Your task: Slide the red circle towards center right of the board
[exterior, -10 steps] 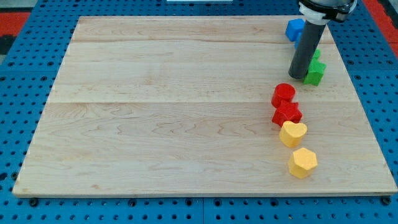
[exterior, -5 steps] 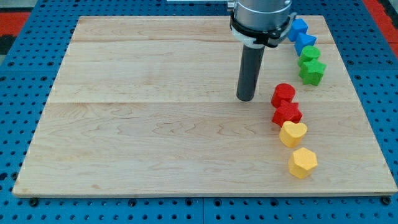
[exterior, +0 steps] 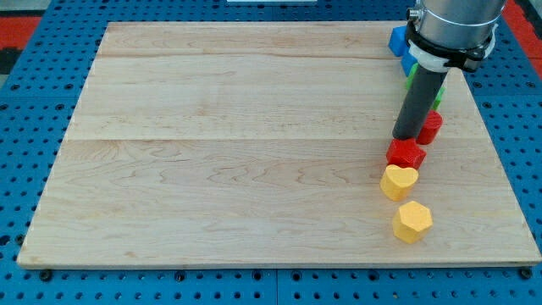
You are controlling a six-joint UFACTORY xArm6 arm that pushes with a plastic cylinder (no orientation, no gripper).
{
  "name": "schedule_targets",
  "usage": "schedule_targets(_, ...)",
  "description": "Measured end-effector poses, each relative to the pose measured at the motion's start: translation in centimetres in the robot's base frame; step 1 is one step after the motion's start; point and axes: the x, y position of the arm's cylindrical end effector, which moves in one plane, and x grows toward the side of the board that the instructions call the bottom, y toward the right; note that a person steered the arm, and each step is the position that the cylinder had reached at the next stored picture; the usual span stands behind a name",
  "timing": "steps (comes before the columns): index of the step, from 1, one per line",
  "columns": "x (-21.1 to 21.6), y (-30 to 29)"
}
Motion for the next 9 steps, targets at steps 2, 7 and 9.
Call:
schedule_targets(2, -0.03, 0.00)
schedule_targets(7, -0.25, 0.39)
schedule_targets(9, -0.26, 0.65)
